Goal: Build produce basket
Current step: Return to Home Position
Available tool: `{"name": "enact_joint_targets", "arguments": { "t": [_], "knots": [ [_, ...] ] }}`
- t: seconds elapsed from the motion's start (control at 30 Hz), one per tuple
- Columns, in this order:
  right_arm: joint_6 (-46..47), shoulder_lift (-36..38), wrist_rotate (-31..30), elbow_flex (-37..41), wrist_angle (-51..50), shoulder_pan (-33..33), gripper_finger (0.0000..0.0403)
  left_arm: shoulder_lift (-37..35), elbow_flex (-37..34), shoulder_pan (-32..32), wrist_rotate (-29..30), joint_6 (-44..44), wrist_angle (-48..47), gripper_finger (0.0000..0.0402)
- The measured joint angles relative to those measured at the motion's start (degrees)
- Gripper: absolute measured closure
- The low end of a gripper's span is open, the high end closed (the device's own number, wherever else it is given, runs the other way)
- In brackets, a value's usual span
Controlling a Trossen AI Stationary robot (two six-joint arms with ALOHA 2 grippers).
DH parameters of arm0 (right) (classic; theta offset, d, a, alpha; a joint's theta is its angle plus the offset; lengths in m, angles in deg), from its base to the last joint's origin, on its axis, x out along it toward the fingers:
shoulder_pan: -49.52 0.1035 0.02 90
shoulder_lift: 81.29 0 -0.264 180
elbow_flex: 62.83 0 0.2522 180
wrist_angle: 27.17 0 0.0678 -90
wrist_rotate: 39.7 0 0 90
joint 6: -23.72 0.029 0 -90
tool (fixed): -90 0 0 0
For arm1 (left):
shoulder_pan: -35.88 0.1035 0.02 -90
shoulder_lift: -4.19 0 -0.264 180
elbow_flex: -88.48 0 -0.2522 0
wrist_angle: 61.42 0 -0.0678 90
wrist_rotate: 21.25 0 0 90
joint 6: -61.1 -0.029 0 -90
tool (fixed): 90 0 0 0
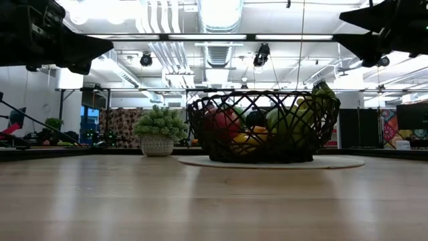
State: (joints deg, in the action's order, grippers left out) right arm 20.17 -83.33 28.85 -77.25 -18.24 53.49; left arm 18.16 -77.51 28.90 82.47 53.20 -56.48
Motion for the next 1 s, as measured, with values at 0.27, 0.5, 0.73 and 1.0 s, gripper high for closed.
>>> {"name": "enact_joint_targets", "arguments": {
  "t": [0.27, 0.5, 0.73, 1.0],
  "knots": [
    [-0.03, 0.0, 0.0, 0.02, 0.02, 0.0, 0.0078, 0.76, 0.0, 0.0, 0.0, 0.0, 0.01, 0.0394],
    [-0.03, 0.0, 0.0, 0.04, 0.04, 0.0, 0.0078, 1.45, 0.0, 0.0, 0.0, -0.01, 0.0, 0.0394],
    [-0.03, 0.0, 0.0, 0.04, 0.03, 0.0, 0.0078, 2.11, 0.0, 0.0, 0.0, -0.01, 0.06, 0.0394],
    [-0.01, 0.0, 0.0, 0.07, 0.04, 0.0, 0.0078, 2.14, 0.0, 0.0, 0.0, -0.02, 0.04, 0.0394]
  ]
}}
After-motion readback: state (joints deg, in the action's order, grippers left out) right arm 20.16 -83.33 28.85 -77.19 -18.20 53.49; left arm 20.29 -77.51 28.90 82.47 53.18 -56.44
